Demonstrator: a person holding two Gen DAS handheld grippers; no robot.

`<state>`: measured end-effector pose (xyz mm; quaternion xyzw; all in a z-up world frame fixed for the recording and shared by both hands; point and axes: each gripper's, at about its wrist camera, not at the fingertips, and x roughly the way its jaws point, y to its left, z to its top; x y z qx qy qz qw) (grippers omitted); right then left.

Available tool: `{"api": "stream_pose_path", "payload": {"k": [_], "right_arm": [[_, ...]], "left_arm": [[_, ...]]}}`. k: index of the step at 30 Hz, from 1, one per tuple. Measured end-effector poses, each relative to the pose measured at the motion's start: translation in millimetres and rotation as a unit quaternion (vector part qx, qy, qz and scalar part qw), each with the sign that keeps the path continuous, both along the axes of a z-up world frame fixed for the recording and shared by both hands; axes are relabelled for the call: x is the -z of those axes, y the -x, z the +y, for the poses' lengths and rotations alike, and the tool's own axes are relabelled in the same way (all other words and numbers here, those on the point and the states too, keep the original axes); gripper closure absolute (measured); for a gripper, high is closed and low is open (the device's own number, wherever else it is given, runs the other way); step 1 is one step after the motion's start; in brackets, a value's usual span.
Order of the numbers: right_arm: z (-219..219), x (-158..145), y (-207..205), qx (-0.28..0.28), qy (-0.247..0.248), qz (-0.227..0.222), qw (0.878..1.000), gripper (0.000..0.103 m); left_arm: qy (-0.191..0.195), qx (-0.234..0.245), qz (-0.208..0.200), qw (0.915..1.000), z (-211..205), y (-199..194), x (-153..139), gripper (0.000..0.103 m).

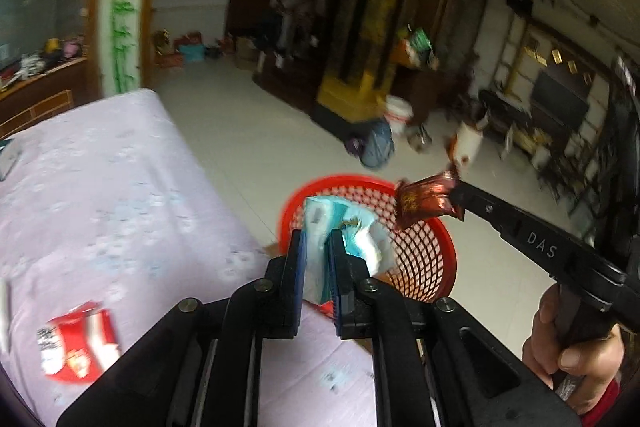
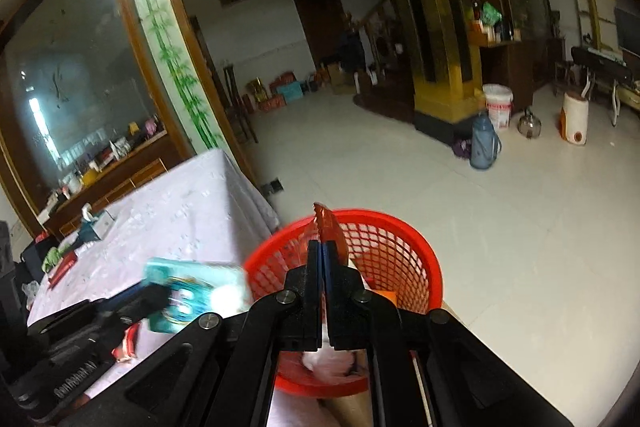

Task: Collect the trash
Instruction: 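Carry wipes pack and candy wrapper to the red wastebasket and open both grippers, then move both grippers back toward the white bottle and red snack bag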

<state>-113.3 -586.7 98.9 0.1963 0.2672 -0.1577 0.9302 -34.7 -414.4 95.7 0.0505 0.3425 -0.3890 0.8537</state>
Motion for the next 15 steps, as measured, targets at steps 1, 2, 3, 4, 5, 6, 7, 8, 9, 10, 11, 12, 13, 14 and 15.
{"api": "stream_pose_path", "payload": {"k": [1,2,3,4,5,6,7,8,9,10,11,12,13,14,15], "right_arm": [[-5,4,-2,0.003,-0.005,0.008,1.0,0.087],[-9,7,0,0.003,-0.013,0.011,1.0,0.078],[-12,9,5,0.002,-0.018,0.007,1.0,0.076],[-11,8,9,0.001,-0.016,0.004,1.0,0.076],[-10,8,12,-0.002,-0.012,0.003,1.0,0.076],[-9,9,14,-0.006,-0.013,0.002,1.0,0.074],[-7,8,16,-0.016,-0.024,-0.001,1.0,0.073],[-5,7,18,-0.03,-0.035,-0.007,0.999,0.07],[-3,6,15,-0.041,-0.041,-0.01,0.998,0.066],[5,3,15,-0.059,-0.044,-0.014,0.997,0.064],[13,2,13,-0.07,-0.044,-0.016,0.996,0.06],[21,1,10,-0.083,-0.047,-0.017,0.995,0.056],[31,0,6,-0.101,-0.056,-0.017,0.993,0.055],[42,1,1,-0.127,-0.069,-0.014,0.989,0.055],[55,3,-6,-0.153,-0.079,-0.008,0.985,0.055]], "left_arm": [[-0.016,-0.003,0.007,0.9998,-8,-2,6,0.067],[-0.021,-0.009,0.009,0.9997,-9,-3,9,0.063],[-0.013,-0.011,0.006,0.9998,-4,-2,10,0.062],[-0.008,-0.009,0.003,0.9999,0,-2,10,0.062],[-0.013,-0.012,0.0,0.9998,5,0,10,0.062],[-0.015,-0.018,0.0,0.9997,12,0,9,0.062],[-0.01,-0.022,0.003,0.9997,22,1,8,0.062],[-0.008,-0.026,0.005,0.9996,30,2,7,0.061],[-0.013,-0.036,0.005,0.9993,42,3,6,0.058],[-0.017,-0.047,0.001,0.9987,54,4,4,0.057],[-0.02,-0.057,-0.001,0.9982,70,7,3,0.057],[-0.021,-0.064,-0.003,0.9977,81,10,1,0.056],[-0.019,-0.075,-0.003,0.997,100,12,-2,0.054],[-0.021,-0.085,-0.005,0.9962,114,15,-3,0.054],[-0.023,-0.093,-0.007,0.9953,127,15,-5,0.054]]}}
